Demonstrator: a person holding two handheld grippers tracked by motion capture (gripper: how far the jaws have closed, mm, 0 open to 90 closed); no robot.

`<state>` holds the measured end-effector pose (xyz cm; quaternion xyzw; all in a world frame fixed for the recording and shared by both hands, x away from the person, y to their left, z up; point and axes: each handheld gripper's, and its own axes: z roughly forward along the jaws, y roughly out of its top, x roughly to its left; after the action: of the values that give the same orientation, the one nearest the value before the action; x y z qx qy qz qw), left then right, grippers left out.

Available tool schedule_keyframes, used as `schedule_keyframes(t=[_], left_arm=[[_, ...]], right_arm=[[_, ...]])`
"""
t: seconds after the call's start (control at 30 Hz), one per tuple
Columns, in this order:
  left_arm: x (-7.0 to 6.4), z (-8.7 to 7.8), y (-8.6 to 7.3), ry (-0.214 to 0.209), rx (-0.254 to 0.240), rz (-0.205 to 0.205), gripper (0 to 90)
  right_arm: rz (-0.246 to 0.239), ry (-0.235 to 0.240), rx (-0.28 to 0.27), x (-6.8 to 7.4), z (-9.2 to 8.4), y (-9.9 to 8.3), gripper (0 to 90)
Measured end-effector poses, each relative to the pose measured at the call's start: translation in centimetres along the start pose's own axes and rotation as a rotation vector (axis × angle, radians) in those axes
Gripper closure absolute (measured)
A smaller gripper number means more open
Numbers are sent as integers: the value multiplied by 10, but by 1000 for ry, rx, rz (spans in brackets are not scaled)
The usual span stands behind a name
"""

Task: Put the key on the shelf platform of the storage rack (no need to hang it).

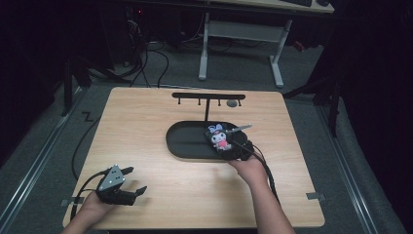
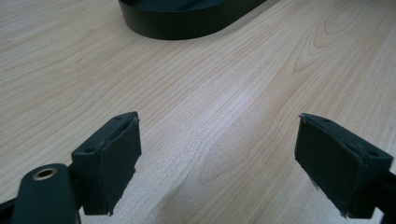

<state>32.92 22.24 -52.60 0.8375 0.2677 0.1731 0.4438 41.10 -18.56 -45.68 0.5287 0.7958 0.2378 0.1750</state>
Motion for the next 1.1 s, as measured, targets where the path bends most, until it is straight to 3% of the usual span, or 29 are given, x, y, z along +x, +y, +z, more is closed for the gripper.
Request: schedule_keyframes(t=[0.33, 0.7, 1.07, 1.1], left_arm=[[0, 0, 0, 1, 1, 1, 155], [0, 0, 0, 2, 2, 1, 154], [0, 0, 0, 2, 1, -1, 155], [0, 0, 0, 2, 1, 1, 154]], right_arm=[[1, 15, -100, 0, -11, -36, 284], [-13, 23, -124, 4, -8, -73, 221], [-47, 18, -205, 25, -12, -108, 189], [-53, 17, -231, 30, -14, -117, 186]])
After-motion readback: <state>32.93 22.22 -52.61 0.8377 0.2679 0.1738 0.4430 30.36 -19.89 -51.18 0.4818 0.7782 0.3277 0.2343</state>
